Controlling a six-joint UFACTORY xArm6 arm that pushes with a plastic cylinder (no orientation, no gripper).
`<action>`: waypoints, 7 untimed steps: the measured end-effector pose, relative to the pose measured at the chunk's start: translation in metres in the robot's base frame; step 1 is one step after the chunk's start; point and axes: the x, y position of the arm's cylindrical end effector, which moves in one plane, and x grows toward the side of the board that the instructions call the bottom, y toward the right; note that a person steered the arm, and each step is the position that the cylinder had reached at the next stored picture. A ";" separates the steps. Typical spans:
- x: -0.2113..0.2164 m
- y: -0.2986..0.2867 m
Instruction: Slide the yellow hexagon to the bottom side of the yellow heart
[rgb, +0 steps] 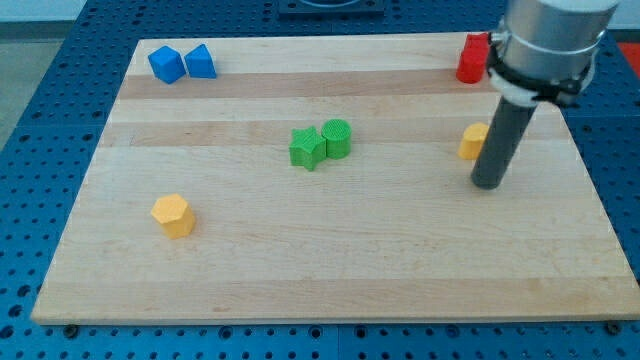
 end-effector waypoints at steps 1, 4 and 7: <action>0.022 -0.059; 0.082 -0.246; 0.067 -0.364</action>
